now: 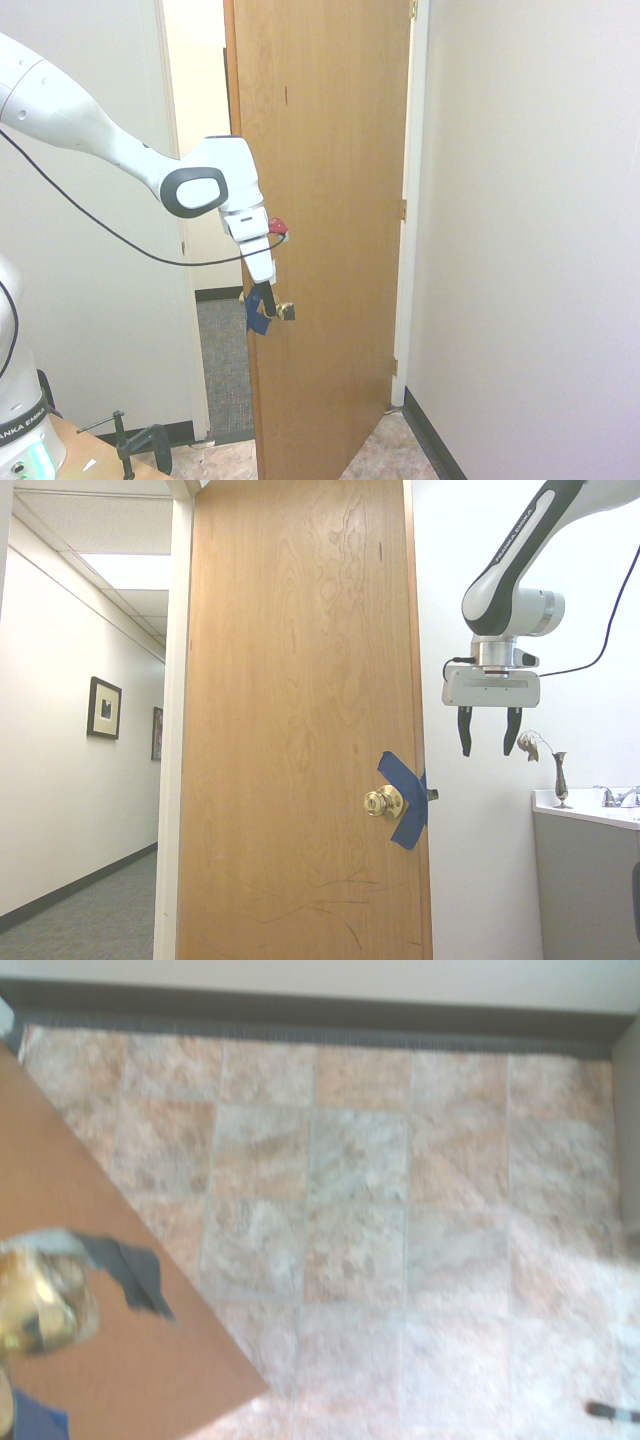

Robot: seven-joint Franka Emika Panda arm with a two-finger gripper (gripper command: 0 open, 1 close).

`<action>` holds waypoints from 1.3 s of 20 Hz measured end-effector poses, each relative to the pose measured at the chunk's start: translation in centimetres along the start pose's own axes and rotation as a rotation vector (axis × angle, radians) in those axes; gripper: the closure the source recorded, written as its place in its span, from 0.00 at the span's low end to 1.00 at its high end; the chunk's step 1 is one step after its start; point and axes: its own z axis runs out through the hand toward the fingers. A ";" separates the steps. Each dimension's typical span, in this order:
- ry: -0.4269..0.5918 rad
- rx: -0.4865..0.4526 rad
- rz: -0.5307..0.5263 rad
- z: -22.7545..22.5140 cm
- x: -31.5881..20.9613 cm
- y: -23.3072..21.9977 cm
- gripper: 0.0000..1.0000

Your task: Shut the door

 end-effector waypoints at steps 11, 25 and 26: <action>-0.011 0.052 -0.225 2.5 -7.3 -5.8 0.00; -0.015 0.057 -0.268 2.3 -8.8 -6.6 0.00; -0.015 0.057 -0.268 2.3 -8.8 -6.6 0.00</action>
